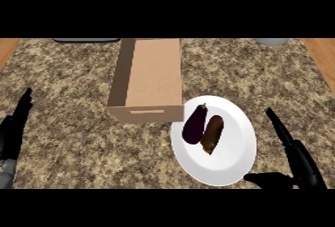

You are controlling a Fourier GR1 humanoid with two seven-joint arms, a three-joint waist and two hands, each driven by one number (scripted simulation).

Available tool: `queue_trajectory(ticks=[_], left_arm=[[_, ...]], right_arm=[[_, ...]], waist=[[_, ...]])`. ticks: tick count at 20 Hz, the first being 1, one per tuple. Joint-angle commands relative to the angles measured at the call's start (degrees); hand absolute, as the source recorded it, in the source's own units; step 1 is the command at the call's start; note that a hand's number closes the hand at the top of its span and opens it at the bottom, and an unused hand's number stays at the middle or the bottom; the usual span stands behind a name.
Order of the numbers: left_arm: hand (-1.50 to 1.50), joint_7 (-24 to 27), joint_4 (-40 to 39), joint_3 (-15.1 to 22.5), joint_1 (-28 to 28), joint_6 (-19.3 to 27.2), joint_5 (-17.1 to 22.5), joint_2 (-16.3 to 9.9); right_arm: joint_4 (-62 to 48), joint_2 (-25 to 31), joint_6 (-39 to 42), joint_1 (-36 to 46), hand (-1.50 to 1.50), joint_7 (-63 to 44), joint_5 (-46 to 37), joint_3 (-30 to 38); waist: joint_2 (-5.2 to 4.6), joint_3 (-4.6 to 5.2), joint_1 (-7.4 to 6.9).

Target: Pick the sweet potato from the plate and place it in the cardboard box

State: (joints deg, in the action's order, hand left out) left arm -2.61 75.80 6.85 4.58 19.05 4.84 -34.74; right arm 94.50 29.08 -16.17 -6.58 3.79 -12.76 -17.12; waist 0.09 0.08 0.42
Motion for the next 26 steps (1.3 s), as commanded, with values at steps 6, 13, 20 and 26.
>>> queue_trajectory(ticks=[6, 13, 20, 26], left_arm=[[0.0, -1.7, 0.0, 0.6, 1.7, -0.2, -1.4, 1.6], [0.0, -1.6, -1.1, 0.2, 3.5, -0.6, -2.4, 2.6], [0.0, 1.5, -3.2, -4.0, 1.1, -4.7, -2.3, 1.1], [0.0, 1.2, -2.7, -4.4, 1.2, -3.7, -6.0, 6.3]], right_arm=[[6.1, 12.1, 18.0, 9.0, -1.5, -23.9, -8.3, -5.2], [2.1, 9.2, 35.7, 22.8, -1.5, -40.0, -4.7, -9.1], [-6.0, -0.2, 42.6, 30.0, -1.5, -46.2, -5.7, -9.7], [-11.5, -5.2, 47.5, 32.5, -1.5, -44.9, -9.8, -6.8]], waist=[[-0.11, 0.06, -0.78], [-0.24, 0.0, -1.61], [-0.13, -0.06, -0.99], [-0.09, -0.07, -0.66]])
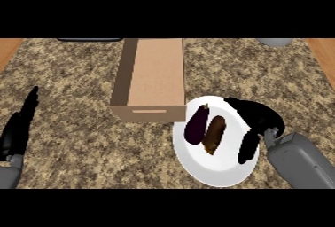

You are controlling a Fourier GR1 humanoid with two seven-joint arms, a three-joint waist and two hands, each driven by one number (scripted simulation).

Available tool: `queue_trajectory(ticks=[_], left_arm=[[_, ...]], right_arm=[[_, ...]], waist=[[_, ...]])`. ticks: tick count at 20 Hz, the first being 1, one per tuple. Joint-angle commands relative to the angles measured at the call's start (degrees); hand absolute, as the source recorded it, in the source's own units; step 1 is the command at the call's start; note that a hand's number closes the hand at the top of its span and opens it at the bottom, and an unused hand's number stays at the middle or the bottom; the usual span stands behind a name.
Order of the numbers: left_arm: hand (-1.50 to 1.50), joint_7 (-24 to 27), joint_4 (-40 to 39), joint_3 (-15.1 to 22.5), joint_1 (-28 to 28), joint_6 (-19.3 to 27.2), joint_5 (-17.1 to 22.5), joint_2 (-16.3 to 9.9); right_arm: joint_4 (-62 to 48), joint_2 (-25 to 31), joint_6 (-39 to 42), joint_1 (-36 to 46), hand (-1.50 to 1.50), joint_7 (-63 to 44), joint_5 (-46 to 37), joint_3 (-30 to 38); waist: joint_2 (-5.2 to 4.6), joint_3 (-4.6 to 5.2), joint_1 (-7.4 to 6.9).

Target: Pick the sweet potato from the plate and place it in the cardboard box

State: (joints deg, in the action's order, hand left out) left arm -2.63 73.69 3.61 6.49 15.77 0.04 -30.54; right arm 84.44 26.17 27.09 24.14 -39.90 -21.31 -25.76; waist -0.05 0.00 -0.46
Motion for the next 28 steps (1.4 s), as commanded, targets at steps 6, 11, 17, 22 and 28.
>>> queue_trajectory(ticks=[6, 11, 17, 22, 28], left_arm=[[0.0, -0.9, 3.2, -4.2, -2.6, -3.0, -2.8, 2.1], [0.0, 0.1, -0.1, -6.7, 0.5, -5.1, -4.1, 2.0], [0.0, -1.7, 3.6, -6.9, -2.3, -5.0, -6.9, 4.6], [0.0, -3.8, 4.4, -8.4, -0.6, -6.5, -8.2, 4.8], [0.0, 2.0, -1.8, -9.7, 0.3, -6.8, -9.4, 6.2]], right_arm=[[2.0, -5.6, 2.3, -4.4, -1.5, 0.1, -7.9, 1.9], [-0.1, -10.8, 5.0, -0.6, -1.5, 0.5, -7.5, 4.5], [0.4, -13.4, 7.2, 0.3, -1.5, 2.9, -9.7, 6.2], [1.7, -16.9, 6.7, -4.2, -1.5, 1.1, -13.3, 3.6], [-4.5, -19.2, 7.6, -2.4, -1.5, -2.4, -16.5, 4.1]], waist=[[0.11, 0.0, 0.42], [0.07, 0.0, 0.39], [0.06, -0.01, 0.25], [0.08, -0.01, 0.32], [0.01, 0.0, 0.33]])
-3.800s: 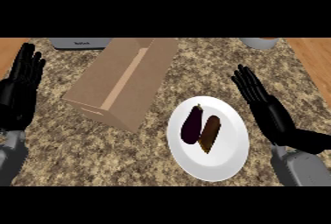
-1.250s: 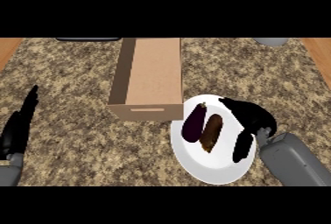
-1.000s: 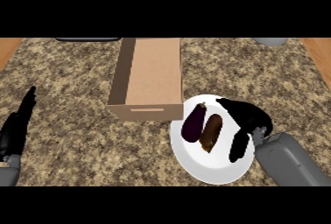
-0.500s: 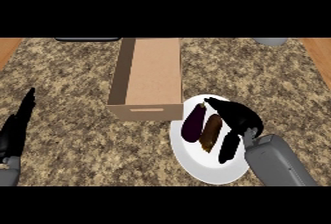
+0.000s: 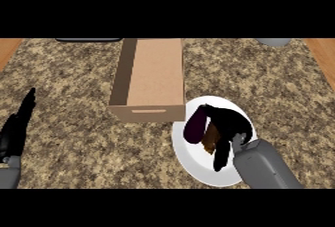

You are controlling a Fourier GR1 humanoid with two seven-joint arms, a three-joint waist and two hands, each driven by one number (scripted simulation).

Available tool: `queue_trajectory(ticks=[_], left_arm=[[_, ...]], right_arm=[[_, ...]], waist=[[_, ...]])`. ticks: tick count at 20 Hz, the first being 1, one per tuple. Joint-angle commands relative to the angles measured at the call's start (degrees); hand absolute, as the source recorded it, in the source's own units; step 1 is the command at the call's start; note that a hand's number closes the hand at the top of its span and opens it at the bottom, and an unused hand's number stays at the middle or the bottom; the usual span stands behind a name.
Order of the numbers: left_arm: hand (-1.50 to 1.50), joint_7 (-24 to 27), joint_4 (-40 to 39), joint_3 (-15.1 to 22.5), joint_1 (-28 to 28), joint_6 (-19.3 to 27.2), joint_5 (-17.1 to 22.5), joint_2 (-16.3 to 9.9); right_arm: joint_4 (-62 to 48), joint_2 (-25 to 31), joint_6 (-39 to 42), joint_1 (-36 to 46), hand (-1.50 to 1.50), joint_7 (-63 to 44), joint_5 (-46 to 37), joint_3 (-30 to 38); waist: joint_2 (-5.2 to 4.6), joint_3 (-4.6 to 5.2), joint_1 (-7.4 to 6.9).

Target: Pick the sweet potato from the plate and place it in the cardboard box

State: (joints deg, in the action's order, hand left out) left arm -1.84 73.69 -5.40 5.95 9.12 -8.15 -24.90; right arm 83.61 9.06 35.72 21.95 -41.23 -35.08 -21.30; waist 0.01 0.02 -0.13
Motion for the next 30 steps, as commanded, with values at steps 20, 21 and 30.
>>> queue_trajectory(ticks=[20, 21, 30], left_arm=[[0.0, -2.3, 4.4, -1.2, 1.0, -3.7, -2.1, 1.6], [0.0, -2.2, 4.3, -0.5, 0.9, -3.1, -2.6, 2.4], [0.0, -3.3, 3.7, 0.1, 5.4, -2.3, -3.0, 3.5]], right_arm=[[-17.5, 9.7, -16.1, 14.3, 1.5, 34.7, -14.3, 1.3], [-16.9, 12.3, -14.1, 16.1, 1.5, 39.5, -12.6, 1.8], [-26.9, 23.1, -21.8, 28.0, 1.5, 70.0, -6.8, 11.2]], waist=[[-1.0, -0.22, -3.08], [-1.37, -0.28, -3.76], [-2.63, -0.4, -4.81]])
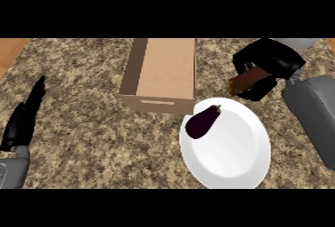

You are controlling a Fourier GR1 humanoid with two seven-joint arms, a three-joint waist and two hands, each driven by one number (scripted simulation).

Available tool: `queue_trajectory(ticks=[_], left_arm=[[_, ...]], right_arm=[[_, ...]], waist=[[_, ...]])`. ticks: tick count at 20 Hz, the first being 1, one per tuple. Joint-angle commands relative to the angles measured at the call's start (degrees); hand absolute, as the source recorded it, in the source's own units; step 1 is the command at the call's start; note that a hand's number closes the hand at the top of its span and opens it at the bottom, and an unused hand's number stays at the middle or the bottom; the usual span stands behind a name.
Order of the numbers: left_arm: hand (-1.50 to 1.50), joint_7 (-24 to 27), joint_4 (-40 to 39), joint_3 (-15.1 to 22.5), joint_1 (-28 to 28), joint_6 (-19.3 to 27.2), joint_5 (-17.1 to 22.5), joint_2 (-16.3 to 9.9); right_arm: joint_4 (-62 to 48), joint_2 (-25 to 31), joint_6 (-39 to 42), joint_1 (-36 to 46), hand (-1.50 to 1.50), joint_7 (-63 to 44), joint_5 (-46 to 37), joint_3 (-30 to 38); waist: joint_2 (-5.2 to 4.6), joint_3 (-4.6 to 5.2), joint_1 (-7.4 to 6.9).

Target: Pick the sweet potato from the plate and place it in the cardboard box

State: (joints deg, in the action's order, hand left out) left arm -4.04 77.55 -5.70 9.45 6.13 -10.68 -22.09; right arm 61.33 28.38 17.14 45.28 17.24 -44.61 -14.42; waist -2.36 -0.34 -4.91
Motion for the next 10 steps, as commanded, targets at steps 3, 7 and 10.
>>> queue_trajectory(ticks=[3, 7, 10], left_arm=[[0.0, 0.7, -1.5, 0.0, 1.1, 0.5, -0.5, 0.4], [0.0, 1.0, -1.2, 0.7, 0.9, -0.3, -0.8, 0.3], [0.0, -0.3, -1.1, 2.6, 1.2, 1.4, -2.5, 2.6]], right_arm=[[-8.9, 2.7, -7.2, 8.3, 1.5, 18.2, 5.4, 8.1], [-16.4, 2.9, -7.2, 13.4, 1.5, 28.9, 7.6, 10.0], [-23.1, 1.0, -6.6, 17.7, 1.5, 34.0, 7.3, 9.9]], waist=[[-0.25, 0.08, -0.76], [0.06, 0.16, -1.29], [0.52, 0.23, -0.33]])
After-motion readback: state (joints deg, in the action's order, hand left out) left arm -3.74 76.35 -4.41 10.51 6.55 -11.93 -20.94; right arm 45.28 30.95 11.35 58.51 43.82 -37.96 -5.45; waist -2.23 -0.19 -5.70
